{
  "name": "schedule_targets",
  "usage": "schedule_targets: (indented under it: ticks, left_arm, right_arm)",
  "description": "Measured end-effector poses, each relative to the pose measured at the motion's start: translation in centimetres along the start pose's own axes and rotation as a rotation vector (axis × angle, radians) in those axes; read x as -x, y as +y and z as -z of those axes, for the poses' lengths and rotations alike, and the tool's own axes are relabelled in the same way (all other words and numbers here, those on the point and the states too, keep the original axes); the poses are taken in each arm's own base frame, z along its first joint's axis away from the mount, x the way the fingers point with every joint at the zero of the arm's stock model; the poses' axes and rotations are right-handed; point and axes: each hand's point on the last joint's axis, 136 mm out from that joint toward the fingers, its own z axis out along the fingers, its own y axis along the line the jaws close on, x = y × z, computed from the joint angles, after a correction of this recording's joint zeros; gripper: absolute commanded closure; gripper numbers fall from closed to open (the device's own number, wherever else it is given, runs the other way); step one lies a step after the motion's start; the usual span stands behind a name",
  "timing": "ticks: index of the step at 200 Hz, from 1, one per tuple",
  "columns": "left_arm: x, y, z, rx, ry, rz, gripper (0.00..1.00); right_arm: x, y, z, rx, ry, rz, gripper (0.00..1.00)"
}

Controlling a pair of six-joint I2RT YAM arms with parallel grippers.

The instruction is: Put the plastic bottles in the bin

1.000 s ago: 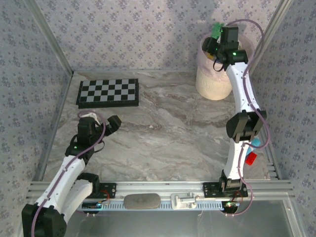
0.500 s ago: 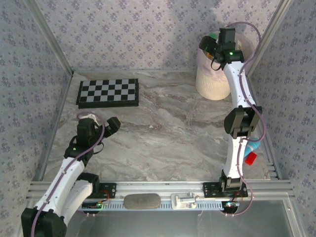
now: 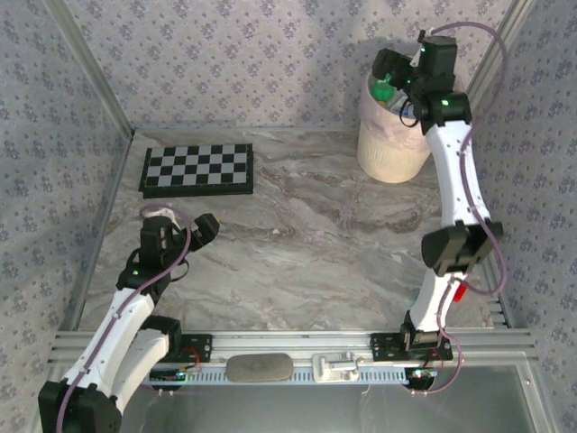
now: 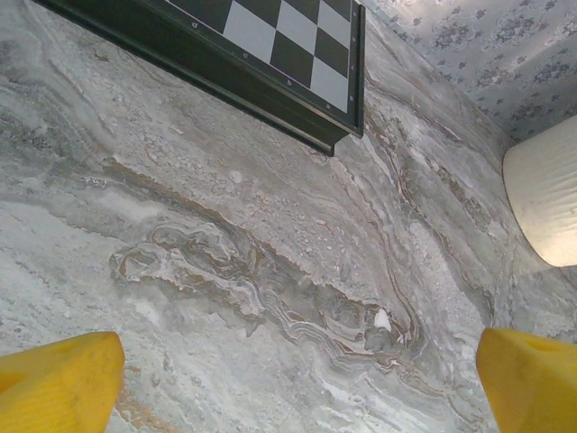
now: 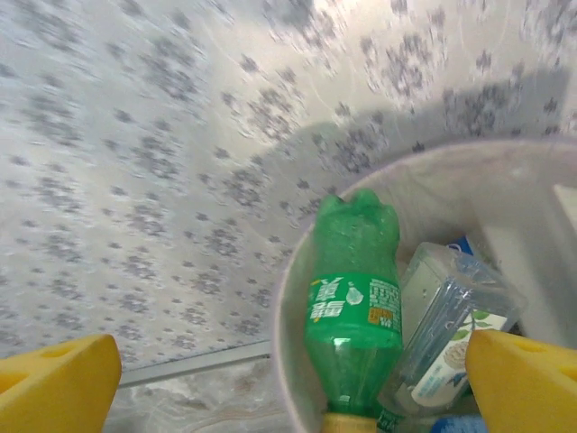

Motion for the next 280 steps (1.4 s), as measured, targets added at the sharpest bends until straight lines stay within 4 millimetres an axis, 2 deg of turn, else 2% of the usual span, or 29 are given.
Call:
schedule_targets:
  ticks: [15, 28, 42, 57, 81, 108, 149, 168, 181, 203, 230, 245, 280]
  left_arm:
    - [0.2, 0.3, 0.0, 0.016, -0.01, -0.01, 0.0]
    - [0.3, 0.6, 0.0, 0.037, -0.021, -0.019, 0.0]
    - [0.7, 1.2, 0.1, 0.067, -0.04, -0.024, 0.0]
    - [1.2, 1.8, 0.1, 0.105, -0.068, -0.027, 0.0]
    - [2.1, 3.5, 0.1, 0.189, -0.112, -0.032, 0.0]
    - [2.8, 5.4, -0.3, 0.29, -0.14, -0.056, 0.0]
    - [4.4, 6.5, -0.8, 0.377, -0.185, -0.157, 0.0]
    - [5.5, 6.5, -0.6, 0.397, -0.233, -0.192, 0.0]
    - [6.3, 6.6, -0.3, 0.415, -0.272, -0.212, 0.0]
    - [7.3, 7.0, -0.2, 0.459, -0.32, -0.252, 0.0]
    - [7.6, 8.4, -1.0, 0.548, -0.317, -0.312, 0.01]
    - [7.3, 9.4, -1.8, 0.6, -0.293, -0.349, 0.01]
    - [6.6, 11.4, -4.0, 0.693, -0.242, -0.427, 0.0]
  right_arm:
    - [0.6, 1.1, 3.5, 0.039, -0.03, 0.032, 0.0]
    - [0.3, 1.8, 6.1, 0.071, -0.042, 0.058, 0.0]
    - [-1.1, 2.3, 8.5, 0.105, -0.04, 0.082, 0.0]
    - [-3.6, 2.1, 10.4, 0.128, -0.018, 0.099, 0.0]
    - [-9.2, 0.8, 12.4, 0.143, 0.053, 0.121, 0.0]
    - [-17.1, -1.7, 13.2, 0.122, 0.174, 0.154, 0.0]
    - [-28.5, -7.3, 12.9, 0.01, 0.343, 0.227, 0.0]
    - [-32.8, -10.0, 12.5, -0.05, 0.38, 0.276, 0.0]
    - [-34.9, -11.7, 12.3, -0.09, 0.384, 0.308, 0.0]
    - [-36.9, -14.2, 11.4, -0.146, 0.377, 0.332, 0.0]
    - [-38.1, -16.0, 9.8, -0.175, 0.352, 0.322, 0.0]
    - [-38.4, -16.2, 9.0, -0.172, 0.344, 0.322, 0.0]
    - [-37.2, -15.7, 7.0, -0.14, 0.269, 0.315, 0.0]
